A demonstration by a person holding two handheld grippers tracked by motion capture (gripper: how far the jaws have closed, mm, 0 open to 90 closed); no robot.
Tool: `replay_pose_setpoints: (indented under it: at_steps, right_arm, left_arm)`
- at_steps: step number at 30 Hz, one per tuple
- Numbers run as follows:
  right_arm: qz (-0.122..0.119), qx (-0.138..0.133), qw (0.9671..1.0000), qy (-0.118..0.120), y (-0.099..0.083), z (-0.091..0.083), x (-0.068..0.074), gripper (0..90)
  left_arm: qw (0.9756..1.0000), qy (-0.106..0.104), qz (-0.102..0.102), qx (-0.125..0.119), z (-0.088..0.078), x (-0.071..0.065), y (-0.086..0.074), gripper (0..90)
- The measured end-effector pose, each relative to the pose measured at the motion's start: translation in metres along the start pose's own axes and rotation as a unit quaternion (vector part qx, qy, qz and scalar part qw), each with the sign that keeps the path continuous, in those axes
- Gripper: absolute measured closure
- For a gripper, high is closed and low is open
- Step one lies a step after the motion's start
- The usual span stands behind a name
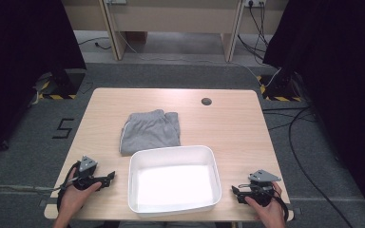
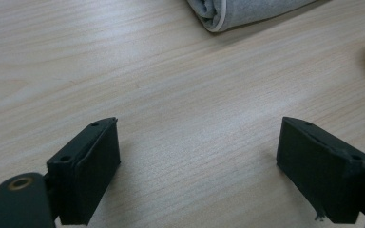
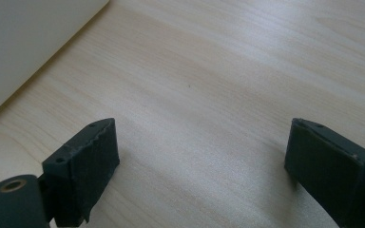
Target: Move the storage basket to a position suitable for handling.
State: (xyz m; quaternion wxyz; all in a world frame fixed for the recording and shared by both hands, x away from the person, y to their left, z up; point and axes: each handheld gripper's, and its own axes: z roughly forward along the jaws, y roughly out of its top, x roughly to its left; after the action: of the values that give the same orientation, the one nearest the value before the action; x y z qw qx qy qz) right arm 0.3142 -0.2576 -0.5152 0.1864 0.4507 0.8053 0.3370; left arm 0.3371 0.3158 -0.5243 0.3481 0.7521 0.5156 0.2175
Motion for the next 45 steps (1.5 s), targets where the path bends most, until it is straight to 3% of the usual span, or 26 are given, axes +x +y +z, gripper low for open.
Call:
replay_pose_setpoints:
  at_steps: [5,11,14,24,32,37,42,45]
  right_arm:
    - [-0.001,-0.003,1.0000,-0.001,0.000,0.000,0.000,14.4]
    - [-0.003,-0.012,0.9999,0.003,0.000,-0.001,0.000,21.8]
    - [-0.004,-0.022,0.9997,0.005,0.002,-0.001,0.001,21.4]
    - [-0.005,-0.049,0.9988,0.009,0.010,-0.009,0.011,21.4]
    - [-0.010,-0.068,0.9975,0.014,0.015,-0.014,0.018,21.6]
    - [-0.015,-0.074,0.9969,0.022,0.018,-0.014,0.024,21.8]
    - [-0.020,-0.076,0.9961,0.041,0.019,-0.012,0.030,22.2]
    - [-0.019,-0.079,0.9954,0.050,0.020,-0.012,0.031,22.2]
  left_arm:
    - [1.0000,-0.001,-0.001,0.000,0.000,0.000,0.000,13.9]
    - [0.9995,-0.011,-0.028,-0.013,-0.004,0.002,-0.003,16.2]
    - [0.9989,-0.022,-0.036,-0.018,-0.008,-0.003,-0.006,16.7]
    - [0.9970,-0.059,-0.023,-0.045,-0.029,-0.032,-0.005,17.0]
    - [0.9949,-0.087,-0.002,-0.051,-0.039,-0.056,-0.001,17.0]
    - [0.9940,-0.095,0.001,-0.054,-0.044,-0.066,-0.001,17.4]
    - [0.9915,-0.117,0.002,-0.056,-0.045,-0.077,-0.002,19.8]
    - [0.9917,-0.115,0.009,-0.057,-0.045,-0.082,-0.001,20.5]
